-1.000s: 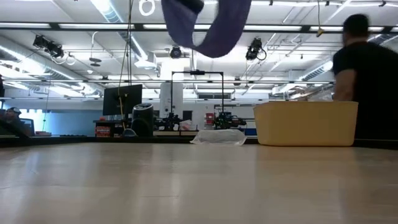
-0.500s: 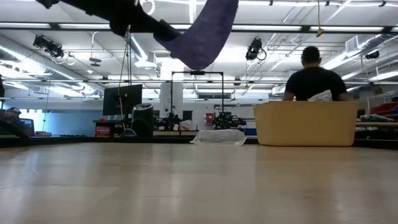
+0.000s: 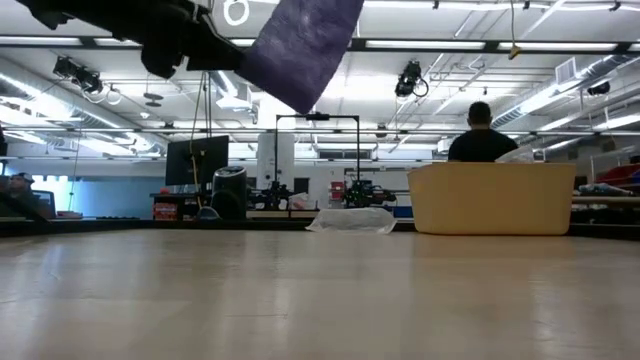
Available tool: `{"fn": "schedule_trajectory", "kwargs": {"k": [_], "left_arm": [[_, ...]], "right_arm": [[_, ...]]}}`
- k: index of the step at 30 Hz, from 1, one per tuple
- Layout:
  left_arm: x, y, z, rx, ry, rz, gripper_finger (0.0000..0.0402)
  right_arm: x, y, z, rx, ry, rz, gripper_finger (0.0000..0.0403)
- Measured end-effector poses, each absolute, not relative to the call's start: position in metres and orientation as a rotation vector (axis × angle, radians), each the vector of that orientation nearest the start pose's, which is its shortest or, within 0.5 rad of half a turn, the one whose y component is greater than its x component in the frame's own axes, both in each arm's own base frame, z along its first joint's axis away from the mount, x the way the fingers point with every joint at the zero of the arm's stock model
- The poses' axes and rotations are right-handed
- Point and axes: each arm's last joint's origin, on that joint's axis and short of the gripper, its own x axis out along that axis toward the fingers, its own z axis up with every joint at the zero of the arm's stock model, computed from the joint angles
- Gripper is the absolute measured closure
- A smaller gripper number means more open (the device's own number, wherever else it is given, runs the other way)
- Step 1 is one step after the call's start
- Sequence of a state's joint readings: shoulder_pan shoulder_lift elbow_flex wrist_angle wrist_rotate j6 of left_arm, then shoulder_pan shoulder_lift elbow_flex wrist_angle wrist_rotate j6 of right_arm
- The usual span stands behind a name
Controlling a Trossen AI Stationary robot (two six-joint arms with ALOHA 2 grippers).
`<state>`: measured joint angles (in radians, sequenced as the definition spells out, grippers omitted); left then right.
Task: Roll bandage
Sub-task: Roll the violet bandage
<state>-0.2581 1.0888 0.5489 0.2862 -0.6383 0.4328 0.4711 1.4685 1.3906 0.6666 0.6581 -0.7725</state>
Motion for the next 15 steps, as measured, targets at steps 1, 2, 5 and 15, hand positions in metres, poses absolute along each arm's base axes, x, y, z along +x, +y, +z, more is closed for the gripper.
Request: {"fn": "schedule_trajectory", "kwargs": {"k": [1,2,5,15], "left_arm": [[0.223,-0.041,0.239,0.529,0.31,0.324,0.0386],[0.223,-0.041,0.237,0.521,0.31,0.322,0.0386],[0.222,-0.042,0.229,0.496,0.316,0.292,0.0386],[0.226,-0.066,0.225,0.493,0.266,0.192,0.0386]], "right_arm": [[0.291,0.124,0.462,-0.437,-0.405,-0.368,0.0403],[0.292,0.12,0.465,-0.437,-0.416,-0.375,0.0403],[0.294,0.108,0.473,-0.437,-0.431,-0.41,0.0403],[0.304,0.067,0.483,-0.484,-0.434,-0.517,0.0403]]}}
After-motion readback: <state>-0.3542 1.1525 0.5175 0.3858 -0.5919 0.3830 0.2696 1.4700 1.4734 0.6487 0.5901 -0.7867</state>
